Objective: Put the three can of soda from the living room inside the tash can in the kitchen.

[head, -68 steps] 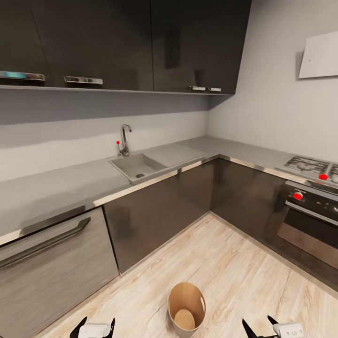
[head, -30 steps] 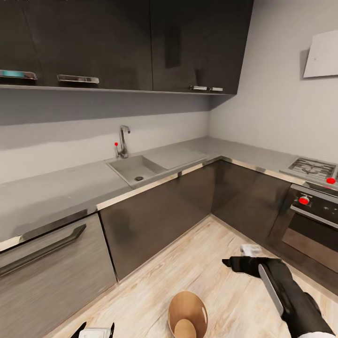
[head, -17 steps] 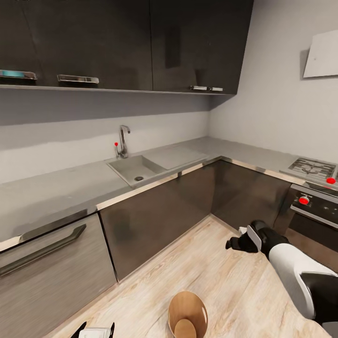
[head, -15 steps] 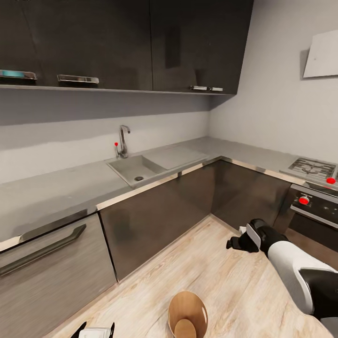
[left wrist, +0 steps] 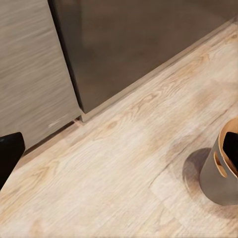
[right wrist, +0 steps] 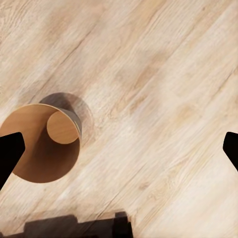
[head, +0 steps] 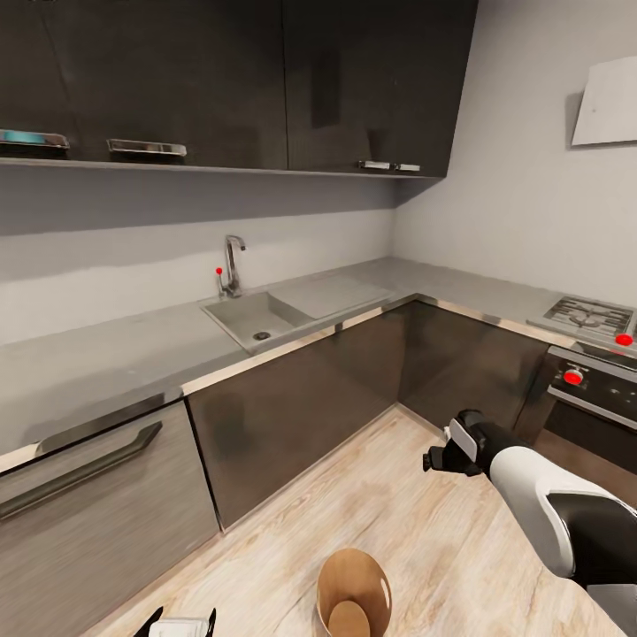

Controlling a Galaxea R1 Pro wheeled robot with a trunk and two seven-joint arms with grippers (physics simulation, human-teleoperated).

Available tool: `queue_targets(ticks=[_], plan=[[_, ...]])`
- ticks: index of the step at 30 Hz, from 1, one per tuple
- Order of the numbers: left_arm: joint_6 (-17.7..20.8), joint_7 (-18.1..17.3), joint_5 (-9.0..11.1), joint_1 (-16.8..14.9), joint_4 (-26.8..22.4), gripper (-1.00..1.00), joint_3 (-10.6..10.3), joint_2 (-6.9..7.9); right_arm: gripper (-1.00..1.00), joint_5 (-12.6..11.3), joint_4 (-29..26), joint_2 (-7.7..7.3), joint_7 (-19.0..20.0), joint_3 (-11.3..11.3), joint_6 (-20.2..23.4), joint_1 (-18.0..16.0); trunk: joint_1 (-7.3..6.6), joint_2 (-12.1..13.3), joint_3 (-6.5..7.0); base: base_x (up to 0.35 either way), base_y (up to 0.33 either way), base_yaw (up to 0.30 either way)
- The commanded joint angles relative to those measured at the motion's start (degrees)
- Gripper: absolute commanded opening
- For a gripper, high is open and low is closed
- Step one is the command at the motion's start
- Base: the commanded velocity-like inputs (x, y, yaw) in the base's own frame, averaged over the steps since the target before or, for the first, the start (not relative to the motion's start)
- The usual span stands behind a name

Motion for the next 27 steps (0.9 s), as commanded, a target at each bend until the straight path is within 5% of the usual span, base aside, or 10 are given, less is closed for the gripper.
queue_targets(ticks=[1,27], plan=[[0.1,0.0,0.0,0.0,0.0,1.0,0.0,0.0,1.0,0.0,0.0,0.08,-0.1,0.0,0.0,0.0,0.23,-0.4,-0.18,0.0,0.0,0.0],[0.5,-0.2,-0.1,0.0,0.1,1.0,-0.1,0.0,1.0,0.1,0.1,-0.07,-0.2,0.1,-0.1,0.0,5.94,-10.8,-4.85,0.0,0.0,0.0]])
